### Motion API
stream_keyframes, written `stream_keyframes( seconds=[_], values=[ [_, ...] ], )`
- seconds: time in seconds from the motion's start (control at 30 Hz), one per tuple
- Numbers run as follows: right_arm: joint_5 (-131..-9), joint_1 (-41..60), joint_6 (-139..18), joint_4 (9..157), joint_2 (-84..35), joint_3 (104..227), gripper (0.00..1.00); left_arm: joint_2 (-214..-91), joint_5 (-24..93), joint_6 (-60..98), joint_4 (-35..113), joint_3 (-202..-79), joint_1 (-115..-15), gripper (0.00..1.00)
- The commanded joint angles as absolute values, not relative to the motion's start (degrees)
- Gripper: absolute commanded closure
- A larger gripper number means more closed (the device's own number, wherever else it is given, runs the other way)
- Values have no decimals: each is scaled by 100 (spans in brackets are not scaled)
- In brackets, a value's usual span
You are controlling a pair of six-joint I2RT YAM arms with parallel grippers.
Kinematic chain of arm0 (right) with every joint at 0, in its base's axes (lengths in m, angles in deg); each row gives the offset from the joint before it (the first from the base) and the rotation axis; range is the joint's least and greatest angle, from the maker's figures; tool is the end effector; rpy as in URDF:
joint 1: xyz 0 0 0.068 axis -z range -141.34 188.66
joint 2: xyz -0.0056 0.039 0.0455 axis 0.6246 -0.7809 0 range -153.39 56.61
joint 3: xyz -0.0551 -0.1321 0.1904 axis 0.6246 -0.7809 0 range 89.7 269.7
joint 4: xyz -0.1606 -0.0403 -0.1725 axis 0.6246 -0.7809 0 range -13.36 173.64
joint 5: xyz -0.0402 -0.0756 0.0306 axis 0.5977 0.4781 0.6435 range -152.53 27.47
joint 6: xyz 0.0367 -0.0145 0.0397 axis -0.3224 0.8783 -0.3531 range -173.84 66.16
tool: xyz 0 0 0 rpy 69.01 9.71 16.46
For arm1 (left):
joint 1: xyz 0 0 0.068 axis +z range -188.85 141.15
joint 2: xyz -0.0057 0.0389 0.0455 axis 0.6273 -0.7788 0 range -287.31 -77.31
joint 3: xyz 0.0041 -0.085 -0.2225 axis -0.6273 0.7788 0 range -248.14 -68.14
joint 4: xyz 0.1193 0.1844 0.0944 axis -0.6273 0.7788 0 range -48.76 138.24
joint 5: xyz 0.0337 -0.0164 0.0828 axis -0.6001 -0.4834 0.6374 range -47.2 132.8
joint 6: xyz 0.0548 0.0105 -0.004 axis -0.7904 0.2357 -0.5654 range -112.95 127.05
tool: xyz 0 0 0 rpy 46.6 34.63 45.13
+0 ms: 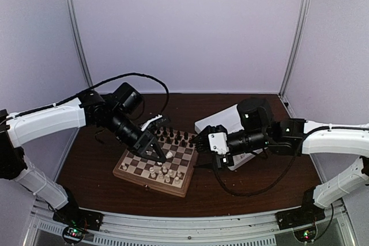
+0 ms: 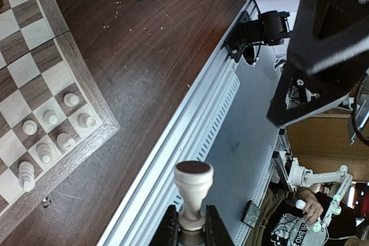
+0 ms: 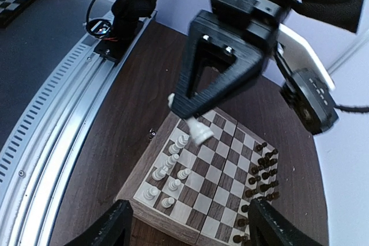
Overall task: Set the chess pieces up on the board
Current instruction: Place the chess piece on the chessboard.
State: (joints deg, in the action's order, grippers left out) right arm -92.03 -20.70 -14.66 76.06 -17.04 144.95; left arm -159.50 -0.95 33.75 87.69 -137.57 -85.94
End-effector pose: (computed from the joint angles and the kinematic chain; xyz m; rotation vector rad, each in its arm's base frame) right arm 0.1268 0.2516 0.2723 -1.7409 1.0621 0.7418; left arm 0.1642 -0.2158 0.2616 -0.7938 -2.6797 1.3512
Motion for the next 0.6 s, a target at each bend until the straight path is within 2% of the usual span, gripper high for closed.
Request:
stream_keyframes(
  seconds=[0.0,0.1,0.4,0.57],
  values=[
    [-8673,-2394,-651,7879,-1688,14494,31,-16130,-430,3311,8448,-13991,-8644,100],
    [-8490,-2527,-592,8025,-1757,14511,35,-16219,-475,3330,8400,-14035,-8664,100],
    [-7760,-2936,-208,7514,-2556,15192,36,-16391,-552,3385,8260,-14086,-8696,100],
    [-7399,-3061,-89,7333,-2930,15498,42,-16462,-567,3403,8228,-14083,-8723,100]
  ],
)
